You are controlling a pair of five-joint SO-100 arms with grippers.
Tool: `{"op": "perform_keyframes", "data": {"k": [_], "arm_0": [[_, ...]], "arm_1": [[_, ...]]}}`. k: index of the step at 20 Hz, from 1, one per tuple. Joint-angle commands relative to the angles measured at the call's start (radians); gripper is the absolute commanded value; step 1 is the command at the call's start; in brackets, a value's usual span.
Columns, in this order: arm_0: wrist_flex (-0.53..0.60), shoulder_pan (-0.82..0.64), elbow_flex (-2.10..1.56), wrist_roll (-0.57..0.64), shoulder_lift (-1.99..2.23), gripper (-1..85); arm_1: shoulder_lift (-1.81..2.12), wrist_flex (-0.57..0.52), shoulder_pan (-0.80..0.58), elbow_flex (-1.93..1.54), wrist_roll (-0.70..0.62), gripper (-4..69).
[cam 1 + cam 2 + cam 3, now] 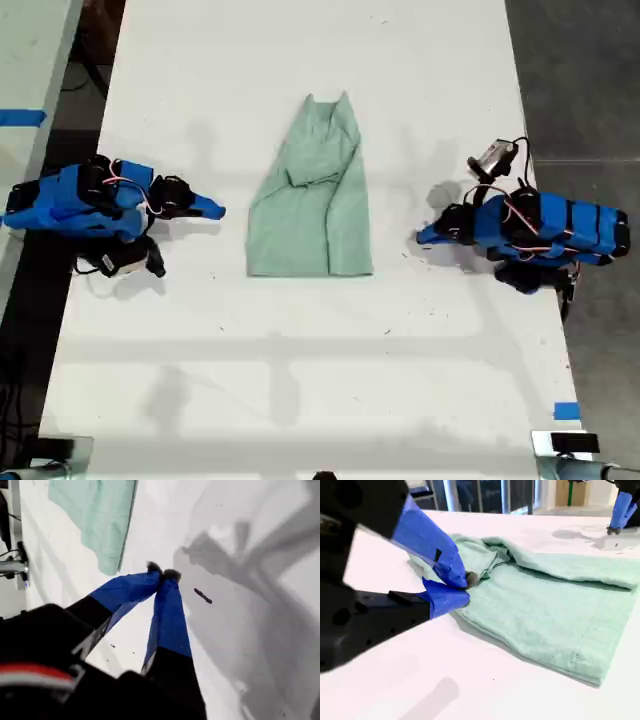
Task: Fold t shirt
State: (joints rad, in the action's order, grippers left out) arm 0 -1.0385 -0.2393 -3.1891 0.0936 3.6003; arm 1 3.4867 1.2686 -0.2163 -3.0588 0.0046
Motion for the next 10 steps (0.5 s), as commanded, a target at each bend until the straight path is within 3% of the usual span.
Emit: {"op": "perform_keyframes", "data": {"k": [1, 4, 9, 10], "arm_0": [[-0.049, 0.049, 0.083, -0.196, 0.002, -0.2], [-0.074, -0.014, 0.265, -0.166, -0.212, -0.2], [0.092, -0.014, 0.465, -0.060, -0.710, -0.1], [0.117, -0.006, 0.509, -0.048, -0.818, 4.6]], "arm_1": [[0.017, 0.006, 0.002, -0.057, 0.000, 1.4], [0.017, 0.006, -0.002, -0.057, 0.000, 1.4], [0.017, 0.006, 0.000, -0.057, -0.002, 1.4], [0.017, 0.006, 0.000, -0.057, -0.002, 1.4]]}}
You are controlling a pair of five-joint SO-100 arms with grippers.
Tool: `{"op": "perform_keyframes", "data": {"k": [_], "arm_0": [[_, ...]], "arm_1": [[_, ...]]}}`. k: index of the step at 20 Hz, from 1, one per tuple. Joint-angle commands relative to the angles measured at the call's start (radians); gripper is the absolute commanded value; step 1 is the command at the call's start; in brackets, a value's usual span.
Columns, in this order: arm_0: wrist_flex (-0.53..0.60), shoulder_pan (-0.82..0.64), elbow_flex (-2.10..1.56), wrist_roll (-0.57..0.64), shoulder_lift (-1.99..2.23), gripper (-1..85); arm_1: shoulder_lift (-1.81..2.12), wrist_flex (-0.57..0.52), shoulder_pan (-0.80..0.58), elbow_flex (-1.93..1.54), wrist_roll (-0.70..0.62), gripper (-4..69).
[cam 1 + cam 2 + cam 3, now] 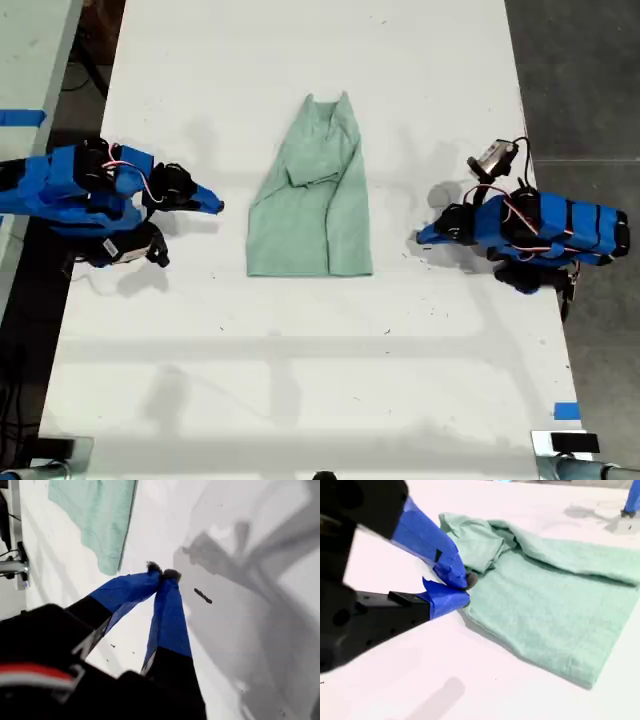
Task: Fold t shirt
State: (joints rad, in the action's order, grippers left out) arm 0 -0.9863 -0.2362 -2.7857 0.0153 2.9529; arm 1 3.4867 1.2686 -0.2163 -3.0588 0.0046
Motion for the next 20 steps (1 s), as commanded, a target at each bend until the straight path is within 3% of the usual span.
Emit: {"op": "perform_keyframes", "data": {"k": [1, 4, 13, 14, 15, 16, 20], "arm_0": [[0.077, -0.005, 0.156, 0.041, -0.276, 10.4], [0.087, 0.005, 0.336, 0.083, -0.569, 16.3], [0.101, -0.058, 0.594, 0.132, -1.124, 16.2], [0.081, -0.071, 0.624, 0.141, -1.181, 14.5], [0.064, -0.081, 0.650, 0.149, -1.227, 3.2], [0.048, -0.086, 0.669, 0.143, -1.243, -0.1], [-0.114, -0.044, 0.907, 0.109, -1.259, -0.1]], "arm_1": [[0.017, 0.006, 0.000, -0.057, -0.002, 1.4], [0.017, 0.006, 0.000, -0.057, -0.002, 1.4], [0.017, 0.006, 0.003, -0.057, -0.009, 1.4], [0.017, 0.006, 0.003, -0.057, -0.009, 1.4], [0.017, 0.006, 0.003, -0.057, -0.009, 1.4], [0.017, 0.006, 0.003, -0.057, -0.011, 1.4], [0.017, 0.006, 0.003, -0.057, -0.011, 1.4]]}}
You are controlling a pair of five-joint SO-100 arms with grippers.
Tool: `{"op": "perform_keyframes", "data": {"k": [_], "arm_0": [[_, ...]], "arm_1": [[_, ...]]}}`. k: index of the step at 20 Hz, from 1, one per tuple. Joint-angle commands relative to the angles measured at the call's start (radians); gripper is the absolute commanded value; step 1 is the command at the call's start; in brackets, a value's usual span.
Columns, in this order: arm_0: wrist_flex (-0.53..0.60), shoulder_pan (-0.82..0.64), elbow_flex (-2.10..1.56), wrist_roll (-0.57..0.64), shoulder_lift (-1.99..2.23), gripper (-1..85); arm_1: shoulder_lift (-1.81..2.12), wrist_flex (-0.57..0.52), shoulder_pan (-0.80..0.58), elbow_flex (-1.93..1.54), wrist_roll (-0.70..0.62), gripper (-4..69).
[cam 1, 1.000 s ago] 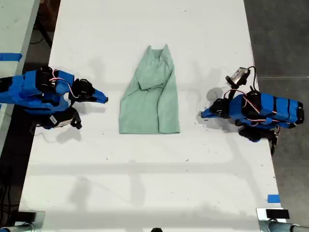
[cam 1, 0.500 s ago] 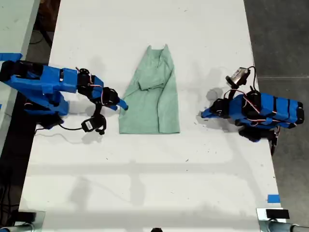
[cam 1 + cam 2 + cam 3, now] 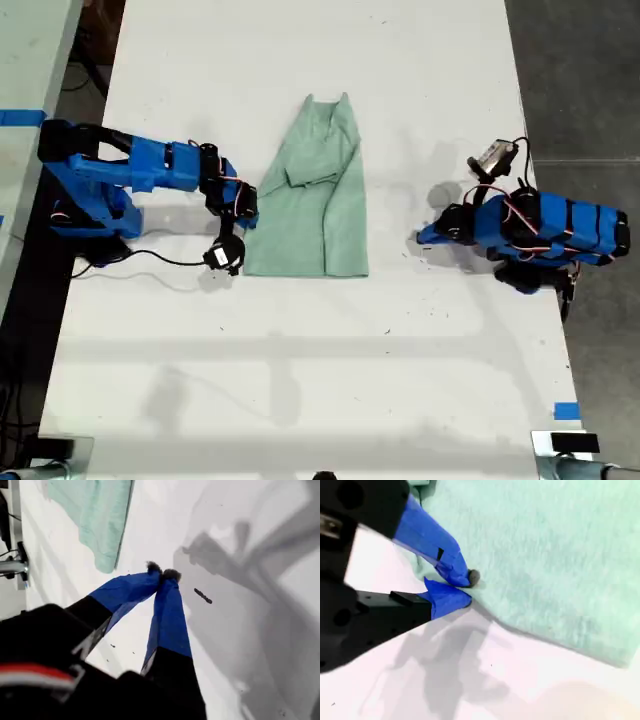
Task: Fold t shirt
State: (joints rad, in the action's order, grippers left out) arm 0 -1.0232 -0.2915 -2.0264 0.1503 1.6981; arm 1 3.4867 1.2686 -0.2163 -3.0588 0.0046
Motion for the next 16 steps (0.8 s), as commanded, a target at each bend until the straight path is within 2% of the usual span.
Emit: {"op": "perform_keyframes", "data": {"k": [1, 4, 7, 12, 16], "arm_0": [[-0.141, 0.028, 0.255, -0.029, -0.046, -0.1], [-0.307, 0.072, 0.623, -0.020, -0.239, -0.1], [-0.413, 0.095, 0.996, -0.009, -0.468, -0.1], [-0.393, 0.061, 1.081, -0.021, -0.482, -0.1], [-0.245, 0.052, 1.081, 0.008, -0.485, -0.1]], "arm_1": [[0.017, 0.006, 0.003, -0.057, -0.011, 1.4], [0.017, 0.006, 0.003, -0.057, -0.011, 1.4], [0.017, 0.006, 0.005, -0.057, -0.011, 1.4], [0.017, 0.006, 0.005, -0.057, -0.011, 1.4], [0.017, 0.006, 0.005, -0.057, -0.011, 1.4]]}}
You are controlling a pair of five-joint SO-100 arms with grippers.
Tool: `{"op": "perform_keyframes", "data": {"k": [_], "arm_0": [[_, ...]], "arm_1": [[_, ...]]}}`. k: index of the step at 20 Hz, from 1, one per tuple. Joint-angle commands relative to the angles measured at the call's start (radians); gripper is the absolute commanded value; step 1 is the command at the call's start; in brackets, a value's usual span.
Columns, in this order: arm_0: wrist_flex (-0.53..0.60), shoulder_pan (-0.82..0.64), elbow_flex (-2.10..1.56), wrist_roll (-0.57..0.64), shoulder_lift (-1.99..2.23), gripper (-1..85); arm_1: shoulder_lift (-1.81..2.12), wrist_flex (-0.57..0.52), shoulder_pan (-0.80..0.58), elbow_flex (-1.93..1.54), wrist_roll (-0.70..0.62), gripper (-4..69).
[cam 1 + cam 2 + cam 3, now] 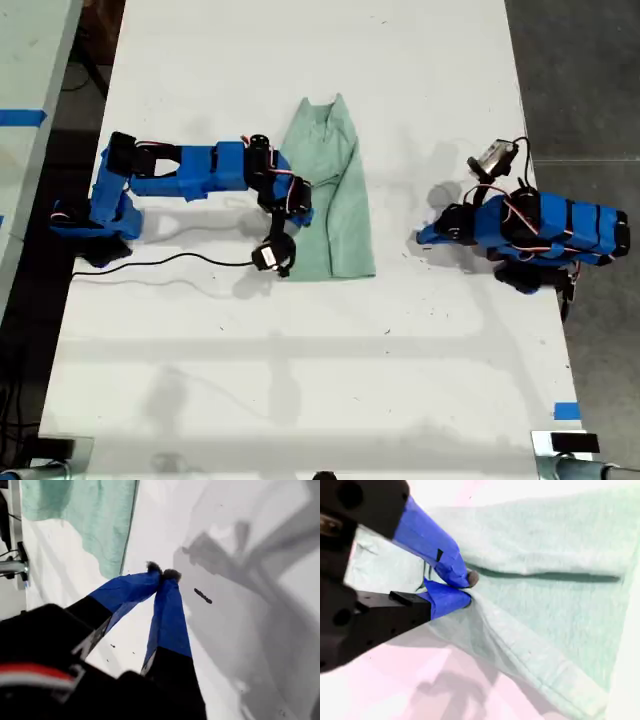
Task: Fold t shirt
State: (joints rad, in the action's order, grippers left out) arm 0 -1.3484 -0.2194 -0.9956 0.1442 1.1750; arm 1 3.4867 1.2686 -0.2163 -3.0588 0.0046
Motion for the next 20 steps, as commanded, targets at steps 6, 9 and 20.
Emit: {"op": "perform_keyframes", "data": {"k": [6, 9, 20], "arm_0": [[0.238, -0.041, 0.054, 0.063, -0.087, 13.4], [0.190, -0.060, 0.049, 0.115, 0.037, -0.1], [0.101, -0.066, -0.342, 0.187, 0.718, -0.1]], "arm_1": [[0.017, 0.006, 0.005, -0.057, -0.012, 1.4], [0.017, 0.006, 0.005, -0.057, -0.014, 1.4], [0.017, 0.005, 0.005, -0.057, -0.012, 1.4]]}}
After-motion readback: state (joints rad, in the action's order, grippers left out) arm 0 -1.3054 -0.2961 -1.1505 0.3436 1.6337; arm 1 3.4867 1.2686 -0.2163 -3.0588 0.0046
